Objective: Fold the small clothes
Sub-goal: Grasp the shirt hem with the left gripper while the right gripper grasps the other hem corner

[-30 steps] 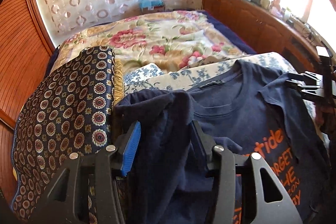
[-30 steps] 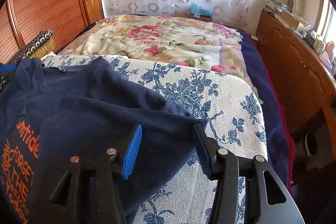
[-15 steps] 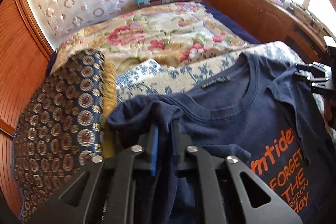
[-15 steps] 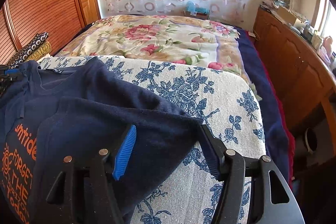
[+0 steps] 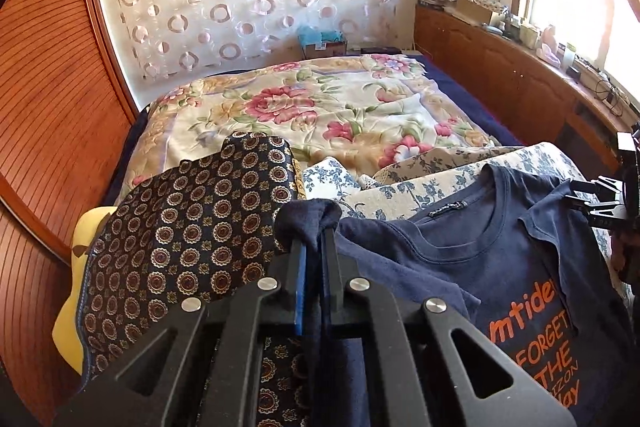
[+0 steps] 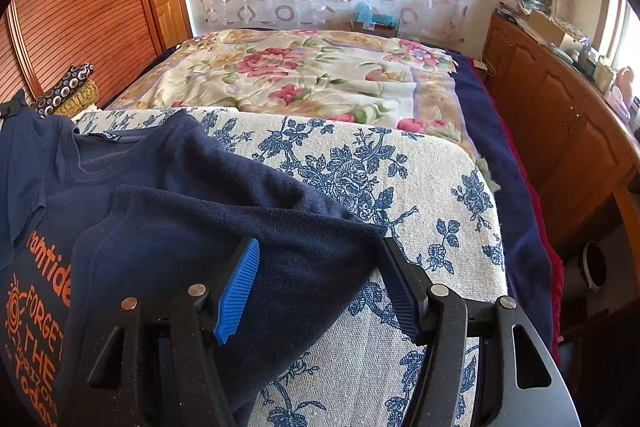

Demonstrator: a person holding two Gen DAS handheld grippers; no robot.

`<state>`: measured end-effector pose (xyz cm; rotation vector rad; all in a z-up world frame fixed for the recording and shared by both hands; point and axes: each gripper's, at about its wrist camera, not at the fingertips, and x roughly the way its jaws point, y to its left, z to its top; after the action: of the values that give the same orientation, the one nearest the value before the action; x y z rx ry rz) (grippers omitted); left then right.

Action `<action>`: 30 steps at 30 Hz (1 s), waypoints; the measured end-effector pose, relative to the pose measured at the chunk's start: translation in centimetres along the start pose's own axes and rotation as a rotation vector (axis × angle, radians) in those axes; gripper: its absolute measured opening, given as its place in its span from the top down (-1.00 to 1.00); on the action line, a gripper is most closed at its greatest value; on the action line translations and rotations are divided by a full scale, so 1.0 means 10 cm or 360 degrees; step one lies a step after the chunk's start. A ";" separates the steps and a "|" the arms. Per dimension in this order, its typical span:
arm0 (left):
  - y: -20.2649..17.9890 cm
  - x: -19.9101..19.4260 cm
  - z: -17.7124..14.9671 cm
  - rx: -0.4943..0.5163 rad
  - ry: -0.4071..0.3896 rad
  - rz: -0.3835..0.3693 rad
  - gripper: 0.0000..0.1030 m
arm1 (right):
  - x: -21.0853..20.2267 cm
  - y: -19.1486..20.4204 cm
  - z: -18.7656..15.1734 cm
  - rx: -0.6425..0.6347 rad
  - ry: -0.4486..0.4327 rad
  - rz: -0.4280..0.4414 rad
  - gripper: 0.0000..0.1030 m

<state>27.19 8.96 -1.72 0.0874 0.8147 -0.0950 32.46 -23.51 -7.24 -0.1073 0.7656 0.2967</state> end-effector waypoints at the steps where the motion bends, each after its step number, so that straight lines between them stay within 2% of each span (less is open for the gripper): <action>1: -0.01 0.00 0.00 0.0000 -0.0003 0.0001 0.86 | 0.00 0.00 0.00 0.0003 -0.0001 0.0004 -0.23; 5: -0.05 0.03 -0.02 0.0019 -0.0005 0.0028 0.86 | 0.01 0.00 0.00 0.0003 -0.0001 -0.0001 -0.23; 9: -0.08 0.04 -0.03 0.0019 -0.0013 0.0005 0.86 | -0.01 -0.05 0.00 0.0044 -0.0005 0.0046 -0.23; 14: -0.11 0.01 -0.06 0.0035 -0.0037 -0.0020 0.86 | -0.17 -0.14 0.00 0.0085 -0.0031 0.0027 -0.23; 17: -0.13 0.00 -0.07 0.0040 -0.0050 -0.0031 0.86 | -0.16 -0.13 -0.03 0.0066 -0.0005 -0.0002 -0.23; 21: -0.15 -0.03 -0.08 0.0031 -0.0083 -0.0053 0.86 | -0.04 -0.11 -0.03 0.0046 0.0075 0.0049 -0.23; 26: -0.18 -0.09 -0.12 0.0025 -0.0123 -0.0077 0.86 | -0.01 -0.06 0.05 -0.0006 0.0063 0.0084 -0.23; 27: -0.19 -0.09 -0.12 0.0027 -0.0126 -0.0079 0.86 | 0.00 -0.05 0.06 -0.0024 0.0062 0.0078 -0.19; 30: -0.18 -0.11 -0.13 0.0014 -0.0137 -0.0090 0.86 | 0.01 0.00 0.07 -0.0071 0.0056 0.0079 0.09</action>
<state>25.24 7.38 -1.86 0.0679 0.7310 -0.1547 32.97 -23.37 -6.81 -0.1363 0.7976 0.3598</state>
